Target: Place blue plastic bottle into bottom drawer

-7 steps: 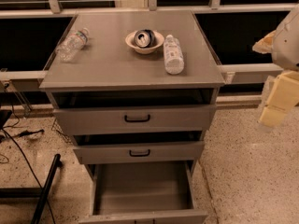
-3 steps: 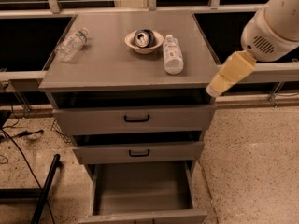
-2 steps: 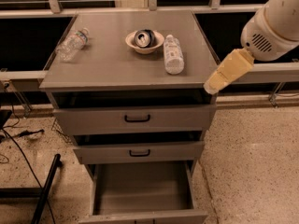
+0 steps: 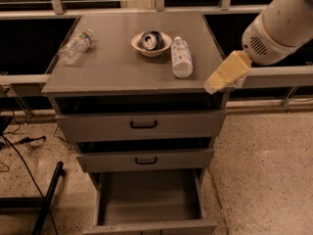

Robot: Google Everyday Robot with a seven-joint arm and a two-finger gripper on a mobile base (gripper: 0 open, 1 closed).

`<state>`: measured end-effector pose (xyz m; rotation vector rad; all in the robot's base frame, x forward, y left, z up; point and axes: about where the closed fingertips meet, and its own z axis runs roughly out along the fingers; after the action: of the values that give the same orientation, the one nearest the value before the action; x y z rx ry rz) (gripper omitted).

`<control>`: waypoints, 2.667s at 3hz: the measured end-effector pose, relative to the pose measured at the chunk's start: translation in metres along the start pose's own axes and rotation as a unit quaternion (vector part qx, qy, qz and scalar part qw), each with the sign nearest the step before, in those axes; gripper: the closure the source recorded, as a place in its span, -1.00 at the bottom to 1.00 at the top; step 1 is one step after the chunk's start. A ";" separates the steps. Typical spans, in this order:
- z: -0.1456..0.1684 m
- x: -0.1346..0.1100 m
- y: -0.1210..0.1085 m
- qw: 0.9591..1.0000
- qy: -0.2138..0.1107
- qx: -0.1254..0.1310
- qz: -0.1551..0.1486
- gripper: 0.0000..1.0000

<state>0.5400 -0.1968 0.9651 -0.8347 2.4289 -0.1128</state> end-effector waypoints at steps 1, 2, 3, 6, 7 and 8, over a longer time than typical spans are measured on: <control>0.016 -0.014 -0.006 0.999 -0.009 0.017 0.044 -1.00; 0.033 -0.034 -0.013 0.995 -0.023 0.041 0.084 -1.00; 0.048 -0.051 -0.018 0.990 -0.029 0.060 0.125 -1.00; 0.115 -0.095 -0.028 0.975 -0.030 0.049 0.215 -1.00; 0.136 -0.114 -0.022 0.974 -0.025 0.035 0.220 -1.00; 0.154 -0.132 -0.011 0.976 -0.019 0.021 0.214 -1.00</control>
Offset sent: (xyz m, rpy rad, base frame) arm 0.0785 0.0178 -0.0122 0.0991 -0.1178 -0.2866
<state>0.7139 -0.1126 0.9031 -0.2787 2.5015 0.0158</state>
